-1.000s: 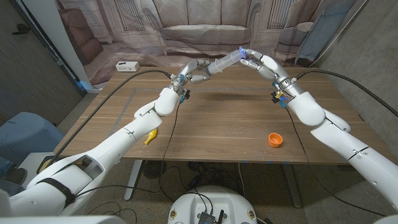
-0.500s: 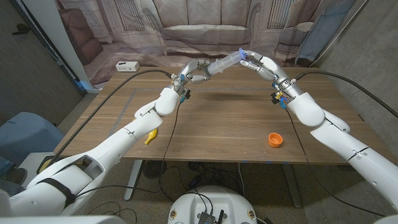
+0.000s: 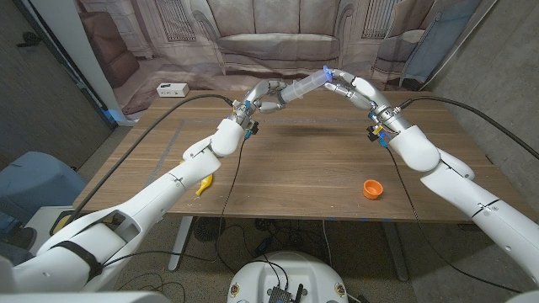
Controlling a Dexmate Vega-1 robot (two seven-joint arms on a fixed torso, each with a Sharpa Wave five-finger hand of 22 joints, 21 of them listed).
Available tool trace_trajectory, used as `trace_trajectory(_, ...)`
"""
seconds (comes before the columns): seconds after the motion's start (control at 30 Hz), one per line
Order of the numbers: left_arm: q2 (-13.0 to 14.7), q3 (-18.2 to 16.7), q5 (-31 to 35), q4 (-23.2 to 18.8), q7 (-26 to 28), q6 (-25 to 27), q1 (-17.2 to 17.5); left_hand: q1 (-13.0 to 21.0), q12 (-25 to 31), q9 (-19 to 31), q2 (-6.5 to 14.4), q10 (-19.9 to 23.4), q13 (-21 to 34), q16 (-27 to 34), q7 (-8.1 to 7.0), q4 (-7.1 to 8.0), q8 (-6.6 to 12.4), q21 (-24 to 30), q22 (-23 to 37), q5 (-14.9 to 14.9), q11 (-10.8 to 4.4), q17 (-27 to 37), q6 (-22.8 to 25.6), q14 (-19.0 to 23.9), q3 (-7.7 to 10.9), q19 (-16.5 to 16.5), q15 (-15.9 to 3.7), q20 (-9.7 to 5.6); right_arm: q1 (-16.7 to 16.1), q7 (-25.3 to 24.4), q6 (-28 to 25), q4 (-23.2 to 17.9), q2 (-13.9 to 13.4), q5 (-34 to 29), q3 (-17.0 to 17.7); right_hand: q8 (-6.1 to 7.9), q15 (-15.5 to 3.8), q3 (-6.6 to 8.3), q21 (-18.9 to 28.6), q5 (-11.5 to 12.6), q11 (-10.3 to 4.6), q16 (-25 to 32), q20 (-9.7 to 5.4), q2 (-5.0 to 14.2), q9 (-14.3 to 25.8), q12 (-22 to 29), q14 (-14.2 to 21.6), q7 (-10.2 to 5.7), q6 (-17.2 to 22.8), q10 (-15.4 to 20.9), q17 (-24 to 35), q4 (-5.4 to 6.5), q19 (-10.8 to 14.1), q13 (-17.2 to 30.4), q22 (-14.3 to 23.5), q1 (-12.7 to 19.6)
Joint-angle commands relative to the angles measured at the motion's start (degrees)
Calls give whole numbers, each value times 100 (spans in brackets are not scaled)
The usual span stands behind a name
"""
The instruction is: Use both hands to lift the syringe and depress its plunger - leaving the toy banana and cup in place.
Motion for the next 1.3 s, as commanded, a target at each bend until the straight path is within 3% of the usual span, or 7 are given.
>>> trace_trajectory(0.03, -9, 0, 7, -4, 15, -36, -7, -127, -8, 12, 176, 12, 28, 21, 25, 318, -7, 45, 9, 11, -15, 14, 17, 110, 393, 228, -133, -198, 2, 46, -37, -36, -21, 16, -18, -9, -1, 27, -25, 20, 0, -21, -2, 12, 33, 13, 58, 0, 57, 47, 23, 2, 64, 16, 15, 21)
trace_trajectory(1.3, 11, 6, 34, -98, -59, -4, -7, -150, -30, 14, 167, 8, 52, 17, 23, 308, -12, 89, 6, 13, 11, 15, 6, 97, 432, 216, -121, -204, 22, 185, -103, -68, -66, 67, -97, -27, 11, 12, -40, 8, -9, -35, 17, -21, 34, -8, 59, 6, 61, 42, 31, -6, 58, 18, 15, 31)
